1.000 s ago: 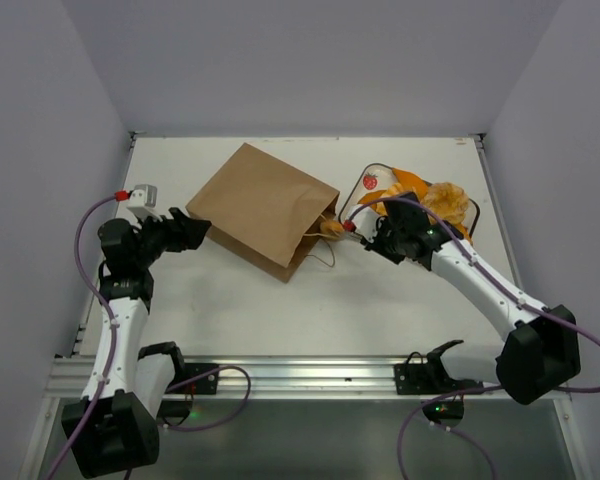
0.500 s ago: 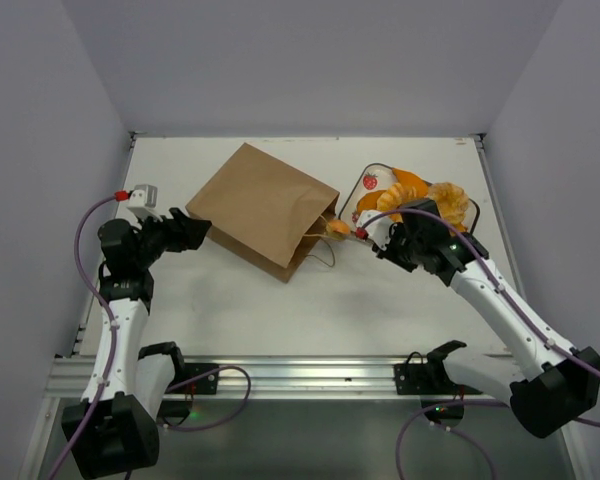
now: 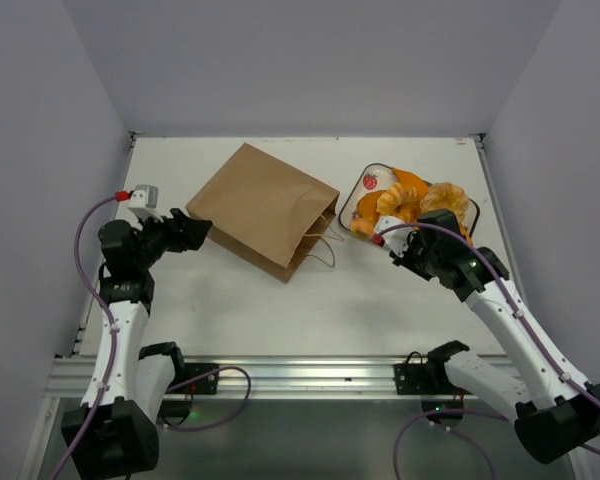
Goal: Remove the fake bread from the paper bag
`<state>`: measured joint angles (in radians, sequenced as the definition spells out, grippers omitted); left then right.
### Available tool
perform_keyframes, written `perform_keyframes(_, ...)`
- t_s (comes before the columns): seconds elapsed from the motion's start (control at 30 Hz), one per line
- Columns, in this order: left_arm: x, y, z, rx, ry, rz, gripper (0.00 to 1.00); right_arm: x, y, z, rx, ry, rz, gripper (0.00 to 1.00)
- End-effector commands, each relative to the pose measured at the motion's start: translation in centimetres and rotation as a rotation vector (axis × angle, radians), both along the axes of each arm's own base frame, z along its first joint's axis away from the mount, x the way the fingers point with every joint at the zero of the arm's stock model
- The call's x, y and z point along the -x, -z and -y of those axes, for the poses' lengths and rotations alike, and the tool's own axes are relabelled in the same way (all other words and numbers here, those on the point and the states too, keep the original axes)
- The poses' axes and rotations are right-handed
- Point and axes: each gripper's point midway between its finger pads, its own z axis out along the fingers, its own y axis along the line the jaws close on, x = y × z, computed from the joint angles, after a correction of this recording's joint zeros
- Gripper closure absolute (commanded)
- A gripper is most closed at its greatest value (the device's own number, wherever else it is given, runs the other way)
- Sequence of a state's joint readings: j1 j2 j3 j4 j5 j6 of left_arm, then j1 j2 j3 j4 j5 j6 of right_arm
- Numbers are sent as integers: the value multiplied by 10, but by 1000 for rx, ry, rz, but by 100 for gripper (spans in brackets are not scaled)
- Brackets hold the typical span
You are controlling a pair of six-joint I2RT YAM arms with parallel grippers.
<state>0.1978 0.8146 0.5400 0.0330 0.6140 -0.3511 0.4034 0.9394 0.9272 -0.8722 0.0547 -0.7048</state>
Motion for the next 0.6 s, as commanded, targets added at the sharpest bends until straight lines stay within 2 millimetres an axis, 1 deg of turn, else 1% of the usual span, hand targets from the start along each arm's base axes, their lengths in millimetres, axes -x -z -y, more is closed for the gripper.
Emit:
perform_keyframes(0.0, 0, -3, 0, -34, 3, 31, 18, -7, -21, 18, 30, 71, 85, 91)
perform_keyframes(0.07, 1, -4, 0, -35, 3, 32, 18, -10, -29, 27, 48, 101, 122, 91)
perform_keyframes(0.1, 0, -4, 0, -35, 3, 31, 18, -12, -33, 35, 64, 128, 141, 91)
perform_keyframes(0.2, 0, -3, 1, -35, 3, 29, 18, -13, -46, 42, 51, 155, 185, 91)
perform_keyframes(0.3, 0, -3, 1, -34, 6, 29, 18, -19, -59, 46, 31, 193, 232, 92)
perform_keyframes(0.37, 1, -4, 2, -33, 8, 32, 18, -24, -61, 50, 34, 220, 256, 91)
perform_keyframes(0.53, 1, -5, 3, -37, 8, 33, 18, -35, -54, 48, 11, 261, 240, 91)
perform_keyframes(0.57, 1, -5, 2, -39, 3, 33, 18, -39, -58, 51, 17, 278, 258, 91)
